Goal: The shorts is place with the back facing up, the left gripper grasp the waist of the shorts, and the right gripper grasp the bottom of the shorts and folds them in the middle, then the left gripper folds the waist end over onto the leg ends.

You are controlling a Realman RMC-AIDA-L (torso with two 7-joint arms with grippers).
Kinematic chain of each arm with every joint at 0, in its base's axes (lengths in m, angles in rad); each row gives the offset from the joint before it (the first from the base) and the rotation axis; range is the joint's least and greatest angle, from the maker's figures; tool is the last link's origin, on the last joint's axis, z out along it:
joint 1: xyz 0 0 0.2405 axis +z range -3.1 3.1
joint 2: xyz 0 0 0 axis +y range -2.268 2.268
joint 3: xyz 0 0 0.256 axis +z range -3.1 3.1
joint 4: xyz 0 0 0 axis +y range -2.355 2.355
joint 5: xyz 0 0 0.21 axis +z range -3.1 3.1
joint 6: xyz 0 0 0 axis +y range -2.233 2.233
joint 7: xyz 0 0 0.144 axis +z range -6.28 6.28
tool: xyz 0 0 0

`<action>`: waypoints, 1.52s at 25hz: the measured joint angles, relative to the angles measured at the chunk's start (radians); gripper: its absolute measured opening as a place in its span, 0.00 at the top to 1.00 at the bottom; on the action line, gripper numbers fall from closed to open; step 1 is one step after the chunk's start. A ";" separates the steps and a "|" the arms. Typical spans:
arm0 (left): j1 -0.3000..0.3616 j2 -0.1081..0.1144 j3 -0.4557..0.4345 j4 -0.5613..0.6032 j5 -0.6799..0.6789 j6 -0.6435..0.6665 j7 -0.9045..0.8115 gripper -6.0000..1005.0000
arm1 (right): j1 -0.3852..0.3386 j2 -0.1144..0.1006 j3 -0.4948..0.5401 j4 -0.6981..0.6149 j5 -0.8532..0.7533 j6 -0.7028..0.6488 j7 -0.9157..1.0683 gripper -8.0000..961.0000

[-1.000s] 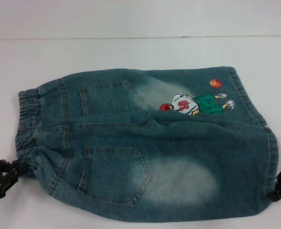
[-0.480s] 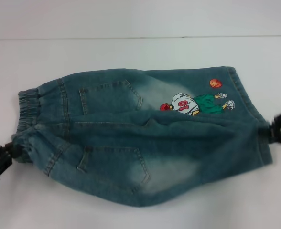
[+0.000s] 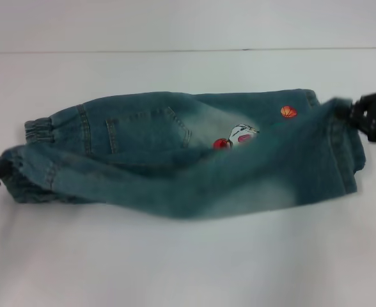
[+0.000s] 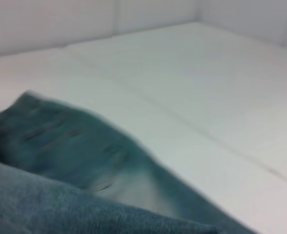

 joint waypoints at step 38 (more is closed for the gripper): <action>-0.142 0.001 0.278 -0.062 -0.004 -0.480 -0.176 0.79 | 0.135 -0.005 -0.203 0.294 0.066 0.583 0.025 0.82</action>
